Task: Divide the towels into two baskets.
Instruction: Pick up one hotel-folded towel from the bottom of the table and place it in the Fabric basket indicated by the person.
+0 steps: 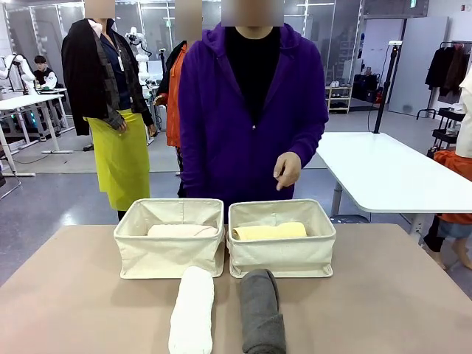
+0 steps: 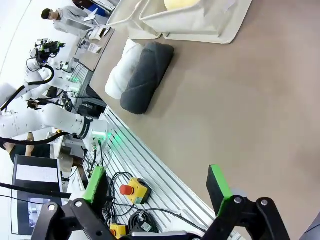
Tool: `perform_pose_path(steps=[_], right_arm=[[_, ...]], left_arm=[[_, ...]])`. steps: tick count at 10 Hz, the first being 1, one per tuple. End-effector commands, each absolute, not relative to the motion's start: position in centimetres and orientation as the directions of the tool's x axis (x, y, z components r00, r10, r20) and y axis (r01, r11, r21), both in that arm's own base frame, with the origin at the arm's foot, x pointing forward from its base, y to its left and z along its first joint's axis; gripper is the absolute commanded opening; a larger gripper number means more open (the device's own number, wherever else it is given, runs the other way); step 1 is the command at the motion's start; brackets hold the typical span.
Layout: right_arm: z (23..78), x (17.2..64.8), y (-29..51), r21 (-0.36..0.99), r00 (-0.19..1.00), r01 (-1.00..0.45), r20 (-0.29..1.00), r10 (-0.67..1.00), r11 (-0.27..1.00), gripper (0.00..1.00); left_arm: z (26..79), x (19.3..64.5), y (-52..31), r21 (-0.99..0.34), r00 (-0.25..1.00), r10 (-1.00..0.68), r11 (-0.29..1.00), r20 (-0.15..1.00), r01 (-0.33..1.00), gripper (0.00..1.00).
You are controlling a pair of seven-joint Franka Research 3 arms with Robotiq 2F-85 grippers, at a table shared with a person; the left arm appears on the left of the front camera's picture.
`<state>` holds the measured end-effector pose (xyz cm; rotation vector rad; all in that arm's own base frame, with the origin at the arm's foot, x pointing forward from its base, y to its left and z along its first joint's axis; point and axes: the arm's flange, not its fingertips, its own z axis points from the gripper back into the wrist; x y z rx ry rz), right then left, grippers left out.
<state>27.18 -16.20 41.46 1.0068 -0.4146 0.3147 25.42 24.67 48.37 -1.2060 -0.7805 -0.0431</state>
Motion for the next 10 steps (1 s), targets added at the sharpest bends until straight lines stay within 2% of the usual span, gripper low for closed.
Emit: perform_pose_path(steps=[1, 8, 10], right_arm=[[41.6, 27.4, -16.1, 0.731, 0.867, -0.455, 0.494, 0.065, 0.508, 1.00], [41.6, 27.4, -16.1, 0.731, 0.867, -0.455, 0.494, 0.065, 0.508, 1.00], [42.2, 27.7, -14.2, 0.745, 0.901, -0.403, 0.426, 0.085, 0.531, 1.00]], left_arm=[[48.8, 25.1, 24.8, -0.813, 0.737, 0.366, 0.383, 0.569, 0.438, 0.97], [48.8, 25.1, 24.8, -0.813, 0.737, 0.366, 0.383, 0.569, 0.438, 0.97], [48.8, 25.1, 24.8, -0.813, 0.737, 0.366, 0.383, 0.569, 0.438, 0.97]])
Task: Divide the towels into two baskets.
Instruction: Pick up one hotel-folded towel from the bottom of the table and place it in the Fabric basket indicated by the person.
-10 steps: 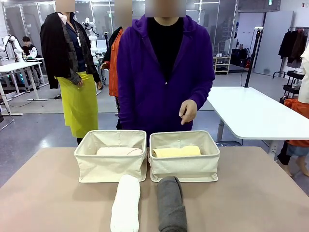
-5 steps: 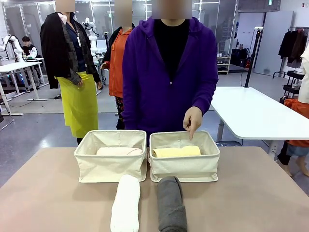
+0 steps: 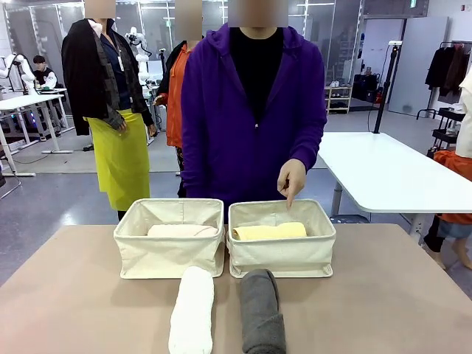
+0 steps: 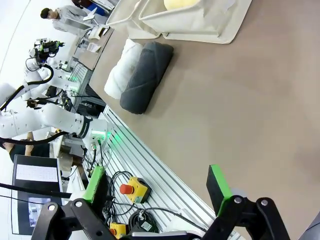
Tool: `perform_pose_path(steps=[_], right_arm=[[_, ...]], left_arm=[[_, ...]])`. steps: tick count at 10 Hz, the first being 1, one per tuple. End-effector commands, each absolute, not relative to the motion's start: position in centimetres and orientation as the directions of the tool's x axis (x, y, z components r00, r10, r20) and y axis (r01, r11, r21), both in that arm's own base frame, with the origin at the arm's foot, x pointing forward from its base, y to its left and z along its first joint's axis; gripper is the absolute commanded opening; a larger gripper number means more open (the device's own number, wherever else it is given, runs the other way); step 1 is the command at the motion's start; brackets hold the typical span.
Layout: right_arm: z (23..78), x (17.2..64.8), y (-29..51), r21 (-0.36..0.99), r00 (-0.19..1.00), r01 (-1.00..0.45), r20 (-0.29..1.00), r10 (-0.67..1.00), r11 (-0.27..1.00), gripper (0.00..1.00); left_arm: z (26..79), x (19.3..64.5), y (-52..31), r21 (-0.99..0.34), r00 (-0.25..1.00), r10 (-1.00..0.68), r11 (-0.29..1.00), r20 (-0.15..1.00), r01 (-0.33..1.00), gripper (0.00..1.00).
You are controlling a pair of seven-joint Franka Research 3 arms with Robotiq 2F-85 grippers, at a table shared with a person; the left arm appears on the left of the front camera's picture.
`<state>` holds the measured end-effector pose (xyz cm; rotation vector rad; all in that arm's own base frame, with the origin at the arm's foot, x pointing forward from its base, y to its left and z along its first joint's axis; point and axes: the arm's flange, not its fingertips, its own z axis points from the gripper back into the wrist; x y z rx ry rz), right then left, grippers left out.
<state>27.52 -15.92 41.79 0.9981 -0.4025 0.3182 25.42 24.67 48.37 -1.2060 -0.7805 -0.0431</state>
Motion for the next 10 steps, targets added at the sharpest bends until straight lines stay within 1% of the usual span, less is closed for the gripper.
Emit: perform_pose_path(steps=[1, 2, 3, 4, 6, 9, 10], right_arm=[[42.6, 28.4, -11.3, 0.782, 0.927, -0.319, 0.374, 0.005, 0.535, 1.00], [42.7, 28.8, -7.8, 0.802, 0.945, -0.280, 0.327, 0.005, 0.527, 1.00], [42.7, 29.0, -4.5, 0.773, 0.960, -0.240, 0.279, 0.025, 0.587, 1.00], [42.1, 29.6, -0.9, 0.765, 0.976, -0.197, 0.212, 0.048, 0.613, 1.00], [40.8, 30.9, 5.7, 0.742, 0.985, -0.168, 0.152, 0.081, 0.649, 1.00], [38.5, 32.8, 13.9, 0.671, 0.984, -0.162, 0.160, 0.072, 0.724, 1.00], [37.8, 33.1, 16.6, 0.615, 0.983, -0.167, 0.160, 0.085, 0.771, 1.00]], left_arm=[[48.8, 25.1, 24.8, -0.813, 0.737, 0.366, 0.383, 0.569, 0.438, 0.97], [48.8, 25.1, 24.8, -0.813, 0.737, 0.366, 0.383, 0.569, 0.438, 0.97], [48.8, 25.1, 24.8, -0.813, 0.737, 0.366, 0.383, 0.569, 0.438, 0.97], [48.8, 25.1, 24.8, -0.813, 0.737, 0.366, 0.383, 0.569, 0.438, 0.97], [48.8, 25.1, 24.8, -0.813, 0.737, 0.366, 0.383, 0.569, 0.438, 0.97], [48.8, 25.1, 24.8, -0.813, 0.737, 0.366, 0.383, 0.569, 0.438, 0.97], [48.8, 25.1, 24.8, -0.813, 0.737, 0.366, 0.383, 0.569, 0.438, 0.97]])
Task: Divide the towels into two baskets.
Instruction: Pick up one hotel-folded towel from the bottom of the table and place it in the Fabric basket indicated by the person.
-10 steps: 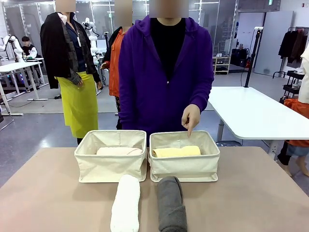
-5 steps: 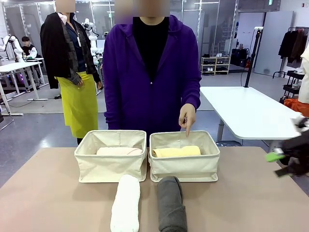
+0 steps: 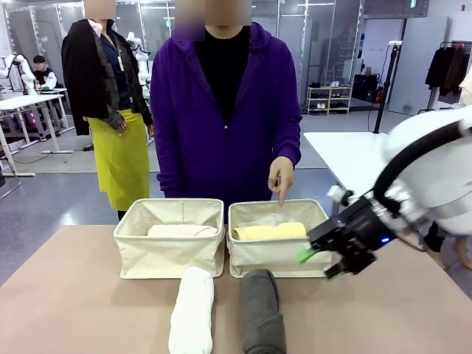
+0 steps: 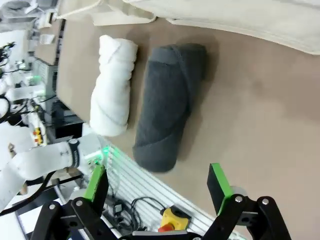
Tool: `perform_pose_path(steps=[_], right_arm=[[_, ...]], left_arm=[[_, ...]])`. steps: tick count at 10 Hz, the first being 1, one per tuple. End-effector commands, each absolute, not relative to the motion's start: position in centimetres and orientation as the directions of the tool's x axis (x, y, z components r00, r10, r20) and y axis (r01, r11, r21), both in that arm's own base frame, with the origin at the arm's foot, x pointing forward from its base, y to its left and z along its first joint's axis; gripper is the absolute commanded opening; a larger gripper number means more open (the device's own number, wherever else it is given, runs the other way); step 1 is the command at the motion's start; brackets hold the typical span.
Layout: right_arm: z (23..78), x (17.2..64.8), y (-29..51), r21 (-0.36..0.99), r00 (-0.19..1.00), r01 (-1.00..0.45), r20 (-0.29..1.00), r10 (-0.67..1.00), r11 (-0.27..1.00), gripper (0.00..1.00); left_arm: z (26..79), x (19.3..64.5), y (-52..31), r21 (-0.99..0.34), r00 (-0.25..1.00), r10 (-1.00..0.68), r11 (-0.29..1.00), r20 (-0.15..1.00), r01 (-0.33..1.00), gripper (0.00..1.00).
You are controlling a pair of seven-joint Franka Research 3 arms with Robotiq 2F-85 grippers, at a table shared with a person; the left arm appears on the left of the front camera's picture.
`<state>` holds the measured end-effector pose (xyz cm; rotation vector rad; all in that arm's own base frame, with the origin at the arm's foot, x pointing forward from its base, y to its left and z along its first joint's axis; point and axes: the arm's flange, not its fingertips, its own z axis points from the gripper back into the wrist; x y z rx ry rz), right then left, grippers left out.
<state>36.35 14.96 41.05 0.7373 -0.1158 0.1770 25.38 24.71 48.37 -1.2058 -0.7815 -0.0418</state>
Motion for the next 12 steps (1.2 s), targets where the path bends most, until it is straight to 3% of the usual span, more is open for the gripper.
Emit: perform_pose_path(steps=[1, 8, 12], right_arm=[[36.8, 33.4, 18.8, 0.591, 0.983, -0.170, 0.153, 0.097, 0.789, 1.00], [33.4, 33.8, 25.0, 0.491, 0.979, -0.185, 0.170, 0.114, 0.852, 1.00], [32.5, 34.7, 26.6, 0.519, 0.977, -0.188, 0.183, 0.106, 0.834, 1.00]], left_arm=[[48.8, 25.1, 24.8, -0.813, 0.737, 0.366, 0.383, 0.569, 0.438, 0.97], [48.8, 25.1, 24.8, -0.813, 0.737, 0.366, 0.383, 0.569, 0.438, 0.97], [48.8, 25.1, 24.8, -0.813, 0.737, 0.366, 0.383, 0.569, 0.438, 0.97]])
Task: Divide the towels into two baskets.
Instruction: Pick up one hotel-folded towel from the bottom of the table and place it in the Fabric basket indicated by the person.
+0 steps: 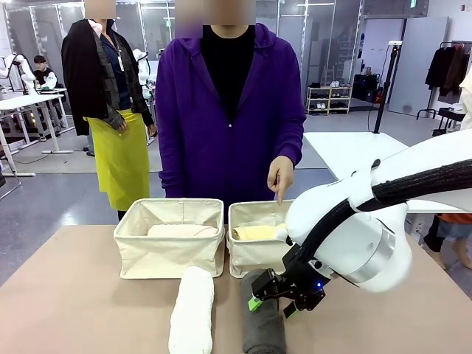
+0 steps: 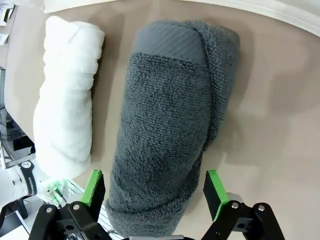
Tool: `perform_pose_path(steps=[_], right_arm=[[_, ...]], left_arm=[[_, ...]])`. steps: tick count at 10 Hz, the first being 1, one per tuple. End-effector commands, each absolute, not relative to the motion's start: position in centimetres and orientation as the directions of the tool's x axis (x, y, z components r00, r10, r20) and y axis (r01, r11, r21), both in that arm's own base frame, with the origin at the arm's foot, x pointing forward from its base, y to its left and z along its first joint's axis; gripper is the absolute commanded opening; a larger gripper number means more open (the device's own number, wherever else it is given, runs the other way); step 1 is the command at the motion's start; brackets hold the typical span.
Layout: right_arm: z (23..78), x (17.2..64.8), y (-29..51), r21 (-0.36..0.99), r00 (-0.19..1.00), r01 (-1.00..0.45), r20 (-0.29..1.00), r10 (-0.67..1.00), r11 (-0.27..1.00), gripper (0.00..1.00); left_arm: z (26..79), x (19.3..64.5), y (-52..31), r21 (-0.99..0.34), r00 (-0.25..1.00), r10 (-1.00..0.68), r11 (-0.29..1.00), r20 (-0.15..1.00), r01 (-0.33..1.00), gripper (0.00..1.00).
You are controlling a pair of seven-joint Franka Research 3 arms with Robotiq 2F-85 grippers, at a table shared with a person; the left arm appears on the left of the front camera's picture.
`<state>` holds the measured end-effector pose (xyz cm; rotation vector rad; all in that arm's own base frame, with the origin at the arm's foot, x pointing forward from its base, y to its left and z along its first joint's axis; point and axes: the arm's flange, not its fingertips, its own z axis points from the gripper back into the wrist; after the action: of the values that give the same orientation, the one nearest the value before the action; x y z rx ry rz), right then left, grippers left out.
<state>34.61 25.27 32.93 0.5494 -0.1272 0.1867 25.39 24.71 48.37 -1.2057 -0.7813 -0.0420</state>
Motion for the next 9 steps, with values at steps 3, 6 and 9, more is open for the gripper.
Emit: perform_pose_path(steps=[3, 6, 9], right_arm=[[31.3, 35.0, 27.3, 0.523, 0.980, -0.186, 0.160, 0.118, 0.832, 1.00], [30.9, 35.1, 27.6, 0.526, 0.978, -0.200, 0.153, 0.139, 0.827, 0.79], [31.1, 35.1, 27.4, 0.523, 0.978, -0.203, 0.153, 0.143, 0.828, 0.54]], left_arm=[[48.8, 25.1, 24.8, -0.813, 0.737, 0.366, 0.383, 0.569, 0.438, 0.97], [48.8, 25.1, 24.8, -0.813, 0.737, 0.366, 0.383, 0.569, 0.438, 0.97], [48.8, 25.1, 24.8, -0.813, 0.737, 0.366, 0.383, 0.569, 0.438, 0.97]])
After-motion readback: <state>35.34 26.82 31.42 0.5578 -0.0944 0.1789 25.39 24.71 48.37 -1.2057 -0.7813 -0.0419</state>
